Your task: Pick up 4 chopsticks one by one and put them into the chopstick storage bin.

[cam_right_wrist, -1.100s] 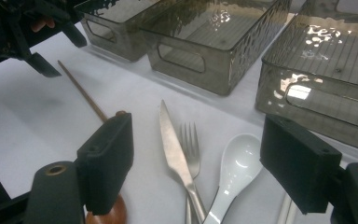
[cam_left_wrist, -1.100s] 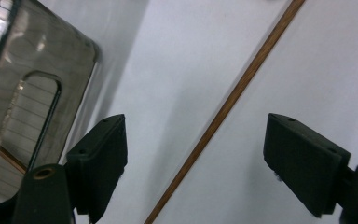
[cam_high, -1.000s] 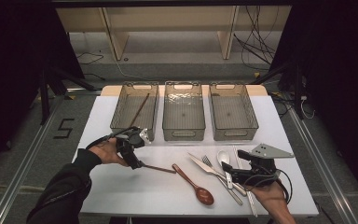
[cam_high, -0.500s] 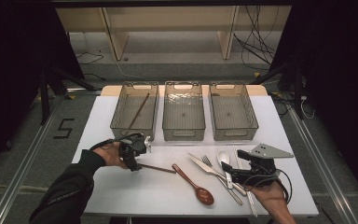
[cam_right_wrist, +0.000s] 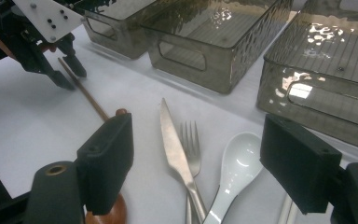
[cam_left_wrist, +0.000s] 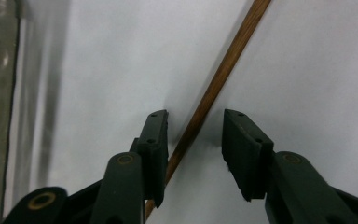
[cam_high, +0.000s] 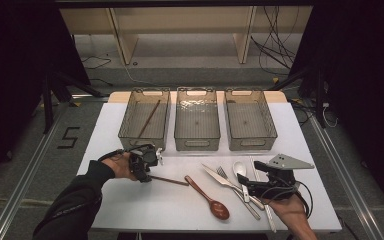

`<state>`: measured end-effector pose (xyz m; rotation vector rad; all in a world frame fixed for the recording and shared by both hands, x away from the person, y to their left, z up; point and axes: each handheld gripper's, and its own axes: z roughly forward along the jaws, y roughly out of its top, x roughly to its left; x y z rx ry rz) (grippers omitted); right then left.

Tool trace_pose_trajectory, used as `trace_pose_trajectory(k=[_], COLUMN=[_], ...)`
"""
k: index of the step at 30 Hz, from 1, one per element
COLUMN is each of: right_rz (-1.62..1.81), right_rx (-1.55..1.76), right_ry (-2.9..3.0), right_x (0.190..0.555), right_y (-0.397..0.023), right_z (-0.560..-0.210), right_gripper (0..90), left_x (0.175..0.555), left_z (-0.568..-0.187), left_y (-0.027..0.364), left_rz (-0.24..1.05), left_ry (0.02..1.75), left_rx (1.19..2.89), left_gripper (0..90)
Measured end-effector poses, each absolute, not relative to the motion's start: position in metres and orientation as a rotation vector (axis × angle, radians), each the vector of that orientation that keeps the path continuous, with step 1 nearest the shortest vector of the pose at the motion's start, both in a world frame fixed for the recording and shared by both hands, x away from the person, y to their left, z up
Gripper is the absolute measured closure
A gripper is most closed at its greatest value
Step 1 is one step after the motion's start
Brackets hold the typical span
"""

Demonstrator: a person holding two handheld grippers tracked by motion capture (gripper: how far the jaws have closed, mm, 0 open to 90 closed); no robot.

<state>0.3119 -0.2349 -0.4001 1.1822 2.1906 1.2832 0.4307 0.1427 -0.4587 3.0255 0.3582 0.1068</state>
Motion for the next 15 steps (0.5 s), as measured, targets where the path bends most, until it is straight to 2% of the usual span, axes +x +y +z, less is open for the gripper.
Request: trace_pose_trajectory(k=[15], right_rz=[1.278], right_rx=[1.187], right_ry=[2.194], right_x=[0.3123], right_y=[-0.2360], right_z=[-0.4005], right_gripper=[26.6], left_x=[0.4269], left_z=[-0.4596], left_y=[0.1413], left_rz=[0.058], left_ry=[0.321], left_rx=[3.036], left_gripper=[73.3])
